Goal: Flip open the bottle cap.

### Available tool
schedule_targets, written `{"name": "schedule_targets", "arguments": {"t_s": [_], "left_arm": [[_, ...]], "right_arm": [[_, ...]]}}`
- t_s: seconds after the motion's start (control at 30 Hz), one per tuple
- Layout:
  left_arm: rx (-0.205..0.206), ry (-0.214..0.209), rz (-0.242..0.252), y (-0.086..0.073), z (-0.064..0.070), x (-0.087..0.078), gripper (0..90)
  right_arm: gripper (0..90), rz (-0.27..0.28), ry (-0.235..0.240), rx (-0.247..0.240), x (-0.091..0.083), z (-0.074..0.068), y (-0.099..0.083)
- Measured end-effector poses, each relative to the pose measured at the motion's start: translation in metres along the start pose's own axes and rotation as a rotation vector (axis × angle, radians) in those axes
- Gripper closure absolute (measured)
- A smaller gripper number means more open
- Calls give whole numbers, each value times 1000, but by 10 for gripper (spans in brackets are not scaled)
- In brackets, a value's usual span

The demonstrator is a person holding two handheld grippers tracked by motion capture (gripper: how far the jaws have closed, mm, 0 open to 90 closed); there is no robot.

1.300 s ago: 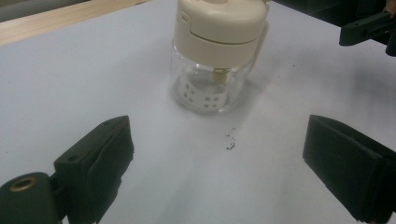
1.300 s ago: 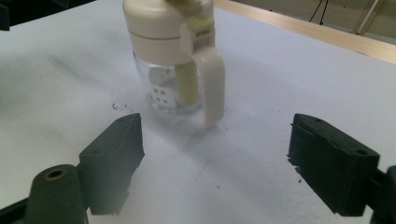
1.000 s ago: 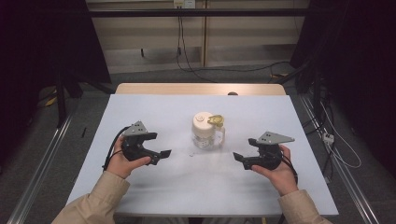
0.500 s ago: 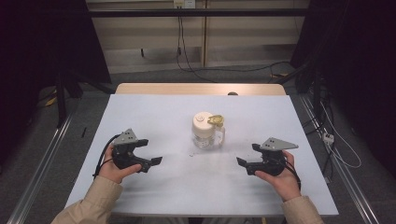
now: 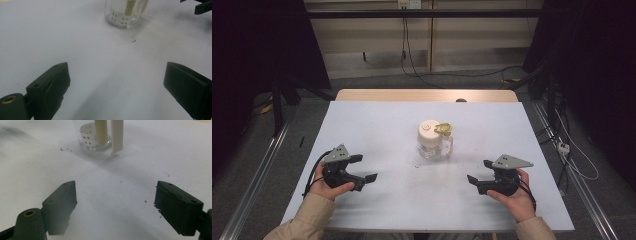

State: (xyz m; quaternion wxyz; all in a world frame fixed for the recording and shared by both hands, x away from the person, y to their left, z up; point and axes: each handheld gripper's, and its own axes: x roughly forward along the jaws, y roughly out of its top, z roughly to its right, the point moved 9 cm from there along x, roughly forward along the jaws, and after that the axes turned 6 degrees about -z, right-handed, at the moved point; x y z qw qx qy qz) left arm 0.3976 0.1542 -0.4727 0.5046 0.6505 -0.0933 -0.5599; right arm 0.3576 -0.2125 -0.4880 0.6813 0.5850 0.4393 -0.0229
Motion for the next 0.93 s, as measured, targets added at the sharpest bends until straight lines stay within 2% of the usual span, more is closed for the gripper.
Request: {"name": "schedule_targets", "arguments": {"t_s": [0.13, 0.53, 0.63, 0.93], "left_arm": [[5, 2, -13, -8, 0, -1, 67], [-15, 18, 6, -22, -2, -11, 74], [-26, 21, 16, -22, -2, -12, 74], [-19, 24, 24, -19, -1, -11, 74]], "right_arm": [[174, -8, -6, 0, -2, 0, -5], [176, -2, -8, 15, -7, 0, -17], [177, 5, -7, 11, -8, -2, -18], [176, 8, 1, 6, -9, -3, -19]]}}
